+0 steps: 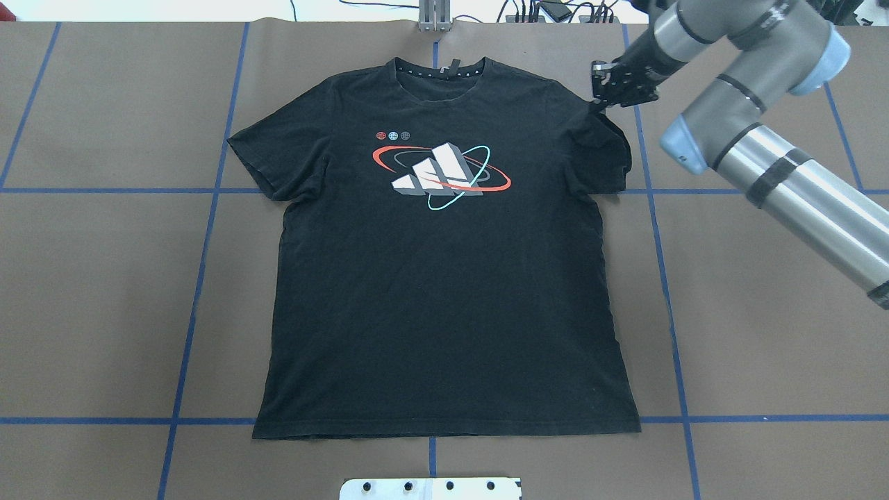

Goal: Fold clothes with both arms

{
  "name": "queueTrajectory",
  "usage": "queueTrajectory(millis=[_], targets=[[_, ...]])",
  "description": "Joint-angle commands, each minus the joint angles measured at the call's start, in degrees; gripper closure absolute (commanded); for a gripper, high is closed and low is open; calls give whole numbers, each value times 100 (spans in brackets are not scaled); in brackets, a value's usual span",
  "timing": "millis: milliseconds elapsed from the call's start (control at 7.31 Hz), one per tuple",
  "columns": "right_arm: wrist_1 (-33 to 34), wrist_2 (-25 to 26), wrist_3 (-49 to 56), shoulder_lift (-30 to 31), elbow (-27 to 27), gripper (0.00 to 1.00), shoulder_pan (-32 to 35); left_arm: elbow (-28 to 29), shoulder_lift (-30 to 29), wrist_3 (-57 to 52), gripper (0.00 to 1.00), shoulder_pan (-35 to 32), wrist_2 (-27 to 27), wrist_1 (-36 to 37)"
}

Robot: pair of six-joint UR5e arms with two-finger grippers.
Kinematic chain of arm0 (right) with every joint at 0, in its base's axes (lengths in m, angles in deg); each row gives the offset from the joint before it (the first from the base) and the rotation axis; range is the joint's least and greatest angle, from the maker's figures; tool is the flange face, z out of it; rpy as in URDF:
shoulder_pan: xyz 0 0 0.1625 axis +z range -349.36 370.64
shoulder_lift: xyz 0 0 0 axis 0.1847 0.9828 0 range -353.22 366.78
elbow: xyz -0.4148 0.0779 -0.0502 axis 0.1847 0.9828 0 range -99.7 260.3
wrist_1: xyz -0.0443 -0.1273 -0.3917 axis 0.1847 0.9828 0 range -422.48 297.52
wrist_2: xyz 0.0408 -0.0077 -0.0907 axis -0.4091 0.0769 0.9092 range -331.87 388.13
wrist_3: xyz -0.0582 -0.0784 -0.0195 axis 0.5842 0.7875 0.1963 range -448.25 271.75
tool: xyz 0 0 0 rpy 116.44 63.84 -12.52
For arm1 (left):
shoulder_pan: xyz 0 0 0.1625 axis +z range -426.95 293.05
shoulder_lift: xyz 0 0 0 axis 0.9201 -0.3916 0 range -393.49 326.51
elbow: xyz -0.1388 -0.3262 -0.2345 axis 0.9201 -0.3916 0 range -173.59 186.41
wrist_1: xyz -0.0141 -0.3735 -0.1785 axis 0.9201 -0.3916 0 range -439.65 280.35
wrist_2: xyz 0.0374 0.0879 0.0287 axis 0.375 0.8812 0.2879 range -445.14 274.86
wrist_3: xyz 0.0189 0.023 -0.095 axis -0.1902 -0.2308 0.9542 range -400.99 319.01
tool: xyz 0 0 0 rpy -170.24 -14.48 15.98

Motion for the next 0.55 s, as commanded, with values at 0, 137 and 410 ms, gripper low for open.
queueTrajectory(millis=[0, 137, 410], targets=[[129, 697, -691, -459, 40, 100, -566, -3, -4, 0, 0, 0, 0, 1], [356, 1014, -710, -678, 136, 100, -734, -11, -4, 0, 0, 0, 0, 1], [429, 1158, -684, -724, 260, 100, -867, -3, -22, 0, 0, 0, 0, 1]])
